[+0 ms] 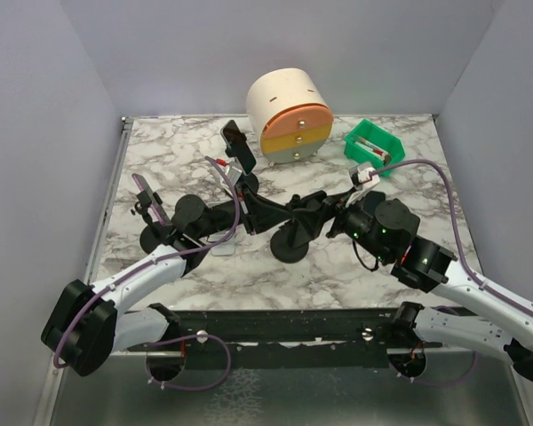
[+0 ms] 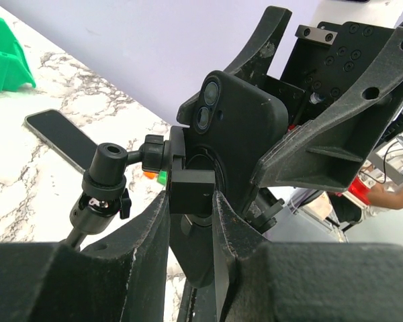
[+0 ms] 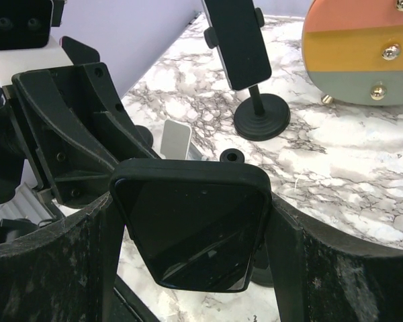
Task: Remove the phone from the phone stand
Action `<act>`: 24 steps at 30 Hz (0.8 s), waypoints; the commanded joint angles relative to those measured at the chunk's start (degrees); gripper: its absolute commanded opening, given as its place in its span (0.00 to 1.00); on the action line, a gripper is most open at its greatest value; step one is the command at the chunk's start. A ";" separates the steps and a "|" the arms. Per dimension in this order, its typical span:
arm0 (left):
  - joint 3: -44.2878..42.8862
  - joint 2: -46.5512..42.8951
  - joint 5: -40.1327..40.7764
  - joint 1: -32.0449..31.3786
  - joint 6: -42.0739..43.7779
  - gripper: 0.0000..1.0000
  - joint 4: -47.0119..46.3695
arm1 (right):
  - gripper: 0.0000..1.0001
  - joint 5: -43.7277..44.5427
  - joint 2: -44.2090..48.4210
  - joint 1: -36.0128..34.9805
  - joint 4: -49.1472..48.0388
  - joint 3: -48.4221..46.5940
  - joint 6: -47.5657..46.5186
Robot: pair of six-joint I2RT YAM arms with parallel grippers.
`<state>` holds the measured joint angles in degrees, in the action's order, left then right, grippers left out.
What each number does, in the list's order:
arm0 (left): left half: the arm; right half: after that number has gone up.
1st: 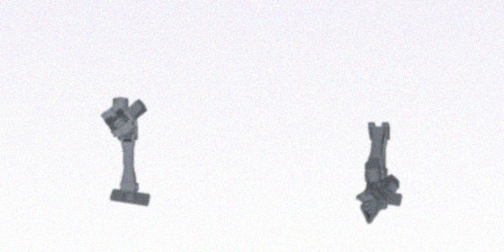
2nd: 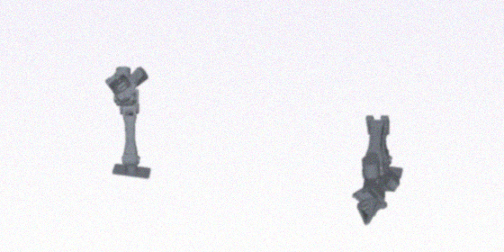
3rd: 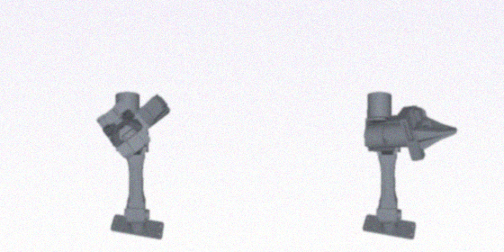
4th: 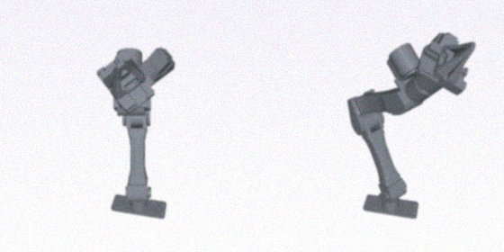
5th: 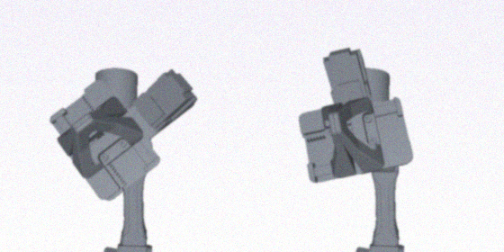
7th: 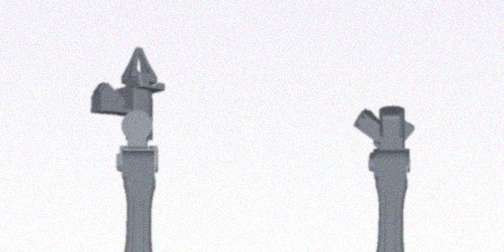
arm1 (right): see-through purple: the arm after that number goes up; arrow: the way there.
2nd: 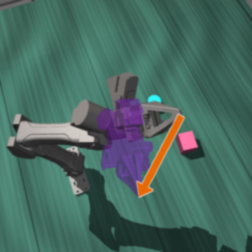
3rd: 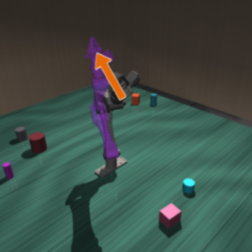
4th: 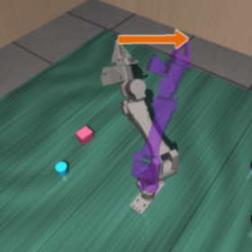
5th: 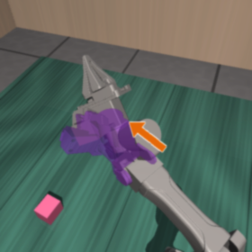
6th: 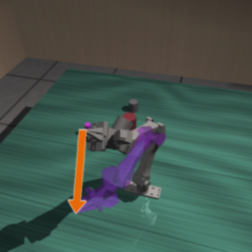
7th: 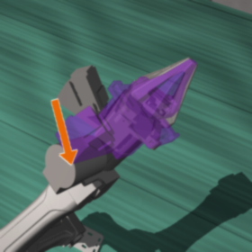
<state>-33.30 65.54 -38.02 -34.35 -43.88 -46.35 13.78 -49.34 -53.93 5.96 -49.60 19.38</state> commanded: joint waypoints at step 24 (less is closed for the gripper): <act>-2.20 1.02 0.60 0.25 0.53 0.56 2.16 | 0.01 -2.09 1.44 0.93 -1.56 -5.82 2.62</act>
<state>-34.28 67.20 -38.28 -34.20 -44.01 -45.21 12.12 -49.06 -53.23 6.31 -52.21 21.41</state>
